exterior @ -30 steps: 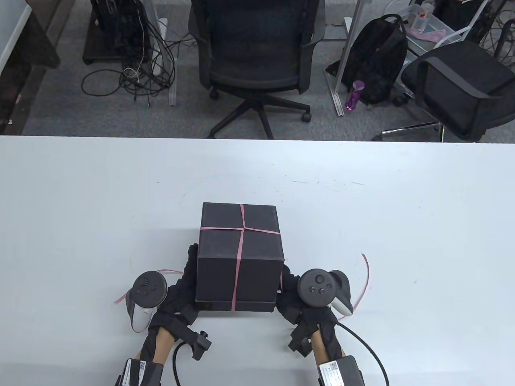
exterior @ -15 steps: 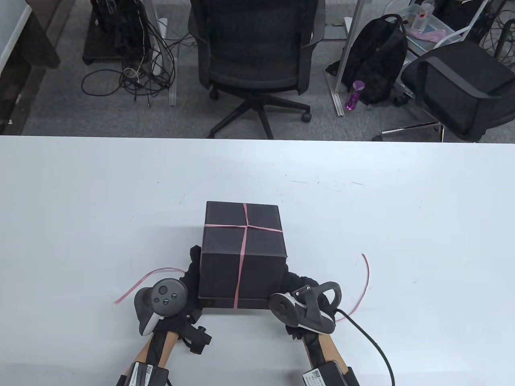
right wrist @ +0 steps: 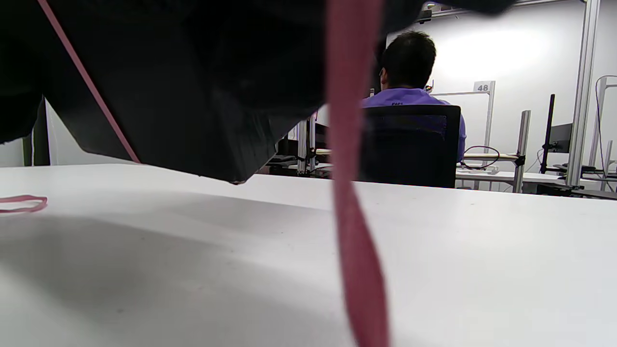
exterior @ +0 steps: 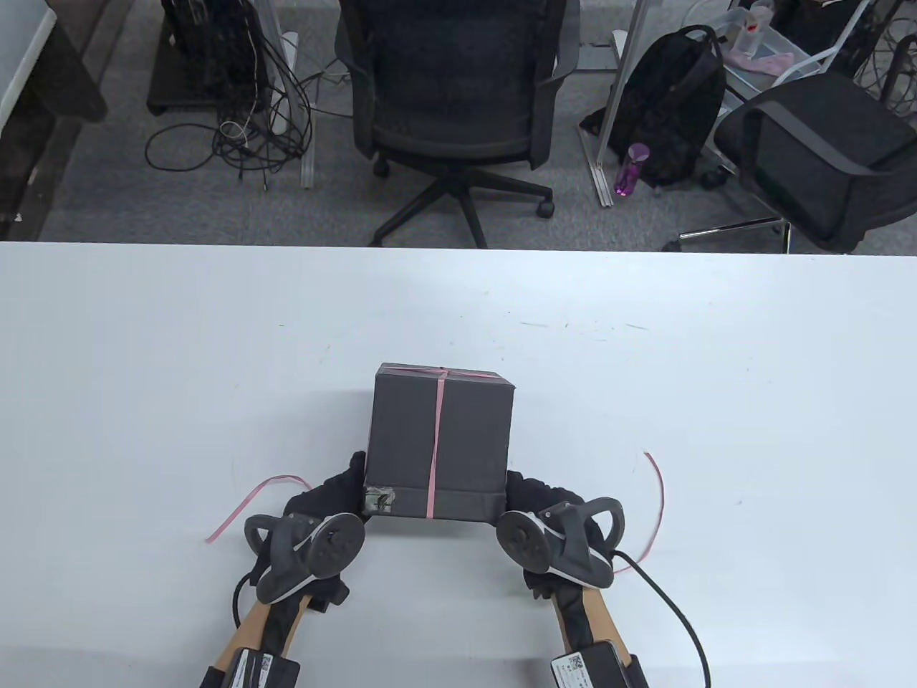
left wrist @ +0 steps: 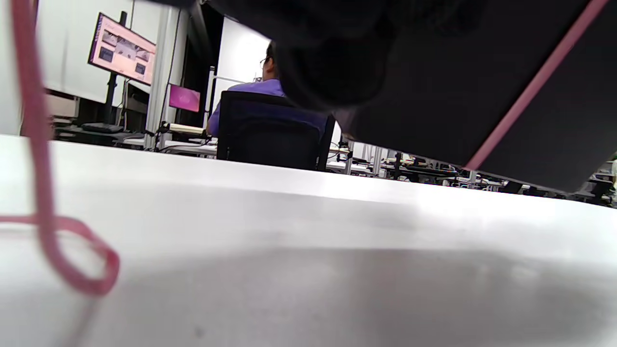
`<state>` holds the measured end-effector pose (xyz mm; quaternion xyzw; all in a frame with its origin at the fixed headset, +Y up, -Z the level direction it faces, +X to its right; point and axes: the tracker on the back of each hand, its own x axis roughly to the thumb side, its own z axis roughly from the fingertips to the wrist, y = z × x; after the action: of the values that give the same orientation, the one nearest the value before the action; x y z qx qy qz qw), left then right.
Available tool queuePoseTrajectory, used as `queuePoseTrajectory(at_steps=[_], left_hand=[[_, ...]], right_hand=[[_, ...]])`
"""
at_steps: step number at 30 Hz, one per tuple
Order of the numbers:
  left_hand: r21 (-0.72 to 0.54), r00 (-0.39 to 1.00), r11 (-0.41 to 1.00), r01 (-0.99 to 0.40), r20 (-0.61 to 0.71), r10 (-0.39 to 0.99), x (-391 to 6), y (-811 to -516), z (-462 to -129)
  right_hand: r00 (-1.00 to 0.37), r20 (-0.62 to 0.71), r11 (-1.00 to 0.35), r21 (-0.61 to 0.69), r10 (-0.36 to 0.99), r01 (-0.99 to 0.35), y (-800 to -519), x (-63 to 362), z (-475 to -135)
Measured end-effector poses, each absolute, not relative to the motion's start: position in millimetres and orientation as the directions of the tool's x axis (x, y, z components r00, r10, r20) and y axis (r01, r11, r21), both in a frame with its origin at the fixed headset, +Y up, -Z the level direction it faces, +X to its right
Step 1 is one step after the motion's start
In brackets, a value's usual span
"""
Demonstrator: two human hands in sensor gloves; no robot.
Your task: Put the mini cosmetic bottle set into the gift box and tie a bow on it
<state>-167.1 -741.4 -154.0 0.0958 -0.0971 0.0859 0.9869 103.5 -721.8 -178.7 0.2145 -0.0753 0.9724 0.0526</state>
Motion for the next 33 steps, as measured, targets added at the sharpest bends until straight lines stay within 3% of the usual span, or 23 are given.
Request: queuePoseTrajectory(at_steps=[6,14,21,30,33], left_hand=[[0.188,0.938,0.940,-0.285,0.256,0.233,-166.5,-730.7,-151.5],[0.238,0.861,0.840,-0.488,0.293,0.416,-170.7,-711.6,-145.7],[0.239,0.863,0.843,-0.482,0.298,0.409,-168.7,-705.8,-143.4],[0.177,0.755,0.739,-0.651,0.254,0.604,-175.3,-704.9,-142.6],[0.081,0.707,0.706,-0.704,0.181,0.684,-178.0,-708.2,-145.9]], right_hand=[[-0.854,0.466,-0.925,-0.166,0.232,-0.342,-717.7,117.5,-179.8],[-0.846,0.481,-0.853,-0.319,0.231,-0.414,-705.1,124.0,-173.4],[-0.842,0.492,-0.830,-0.360,0.219,-0.427,-702.6,124.0,-170.7],[-0.785,0.484,-0.786,-0.272,0.387,-0.555,-702.5,128.9,-172.7],[-0.744,0.471,-0.768,-0.193,0.474,-0.611,-704.8,131.6,-175.4]])
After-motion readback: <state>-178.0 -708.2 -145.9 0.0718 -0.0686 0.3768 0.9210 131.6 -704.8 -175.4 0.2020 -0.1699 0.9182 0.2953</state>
